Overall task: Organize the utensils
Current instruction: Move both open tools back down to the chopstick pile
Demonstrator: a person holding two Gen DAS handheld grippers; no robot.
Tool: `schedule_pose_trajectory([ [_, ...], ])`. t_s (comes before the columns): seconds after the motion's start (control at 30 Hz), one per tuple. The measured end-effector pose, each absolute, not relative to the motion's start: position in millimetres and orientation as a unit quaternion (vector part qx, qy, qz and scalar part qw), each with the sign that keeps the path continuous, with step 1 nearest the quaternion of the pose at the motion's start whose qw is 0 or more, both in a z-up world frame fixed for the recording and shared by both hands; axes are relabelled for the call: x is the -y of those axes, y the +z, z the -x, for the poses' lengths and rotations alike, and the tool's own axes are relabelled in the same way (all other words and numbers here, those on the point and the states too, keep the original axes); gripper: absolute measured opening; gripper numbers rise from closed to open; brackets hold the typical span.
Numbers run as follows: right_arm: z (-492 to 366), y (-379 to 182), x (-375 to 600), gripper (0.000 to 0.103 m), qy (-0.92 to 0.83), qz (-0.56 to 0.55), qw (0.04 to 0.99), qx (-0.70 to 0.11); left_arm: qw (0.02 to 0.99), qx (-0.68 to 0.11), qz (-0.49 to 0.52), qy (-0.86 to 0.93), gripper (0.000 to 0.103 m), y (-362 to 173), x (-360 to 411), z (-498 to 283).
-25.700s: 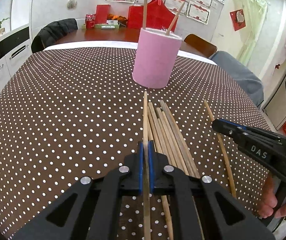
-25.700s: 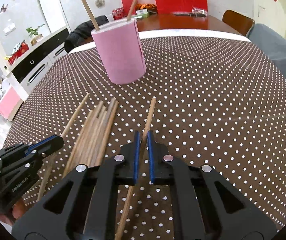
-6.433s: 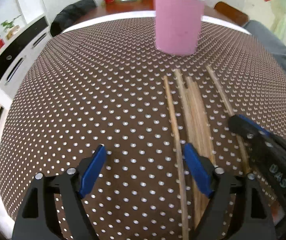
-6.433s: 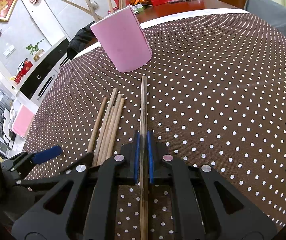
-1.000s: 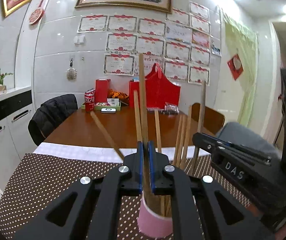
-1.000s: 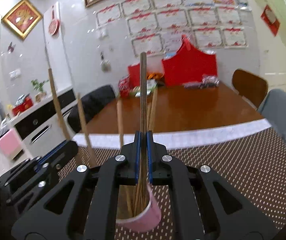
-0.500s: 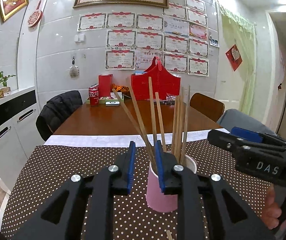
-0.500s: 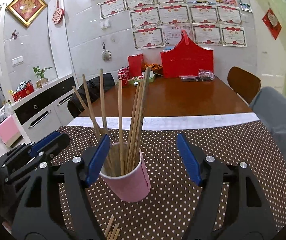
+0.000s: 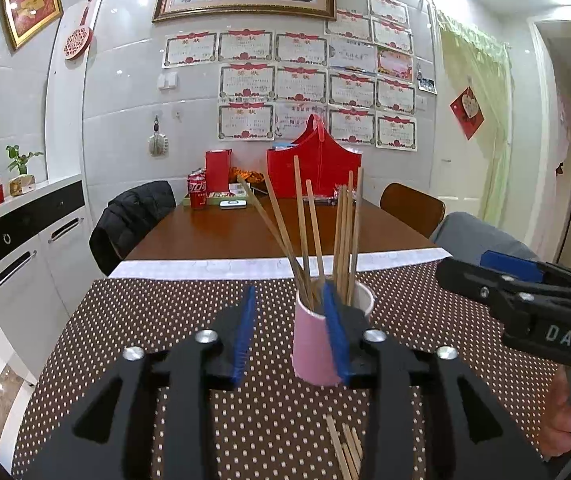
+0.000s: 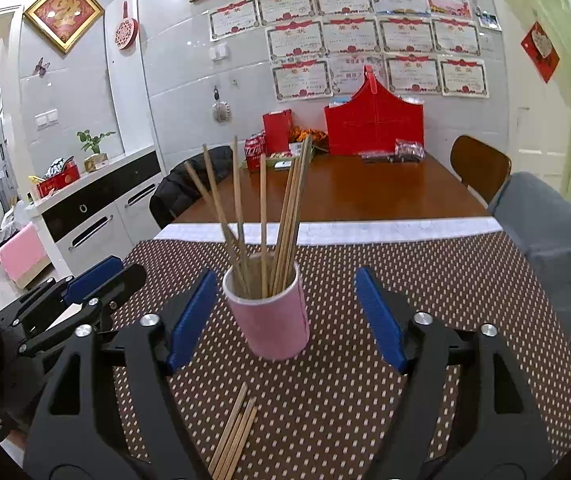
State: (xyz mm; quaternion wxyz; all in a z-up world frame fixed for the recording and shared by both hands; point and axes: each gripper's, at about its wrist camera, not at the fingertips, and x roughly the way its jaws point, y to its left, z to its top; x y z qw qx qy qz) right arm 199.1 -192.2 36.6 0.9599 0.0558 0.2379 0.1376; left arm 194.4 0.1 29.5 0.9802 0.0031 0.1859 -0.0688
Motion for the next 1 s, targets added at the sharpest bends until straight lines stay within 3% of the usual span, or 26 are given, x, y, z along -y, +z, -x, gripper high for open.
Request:
schedule_pose_trajectory([
  [0.47,-165.9,-15.8,186.3,0.078,0.131,-0.075,0.932,-0.328,0.971,-0.223,0.001,-0.083,0.043,0.4,-8.0,-153.3],
  [1.0,-158.2,-89.5,158.7,0.079,0.106,-0.024,0.891,-0.440,0.942,-0.324,0.027,-0.082,0.043,-55.6,-27.6,-136.0],
])
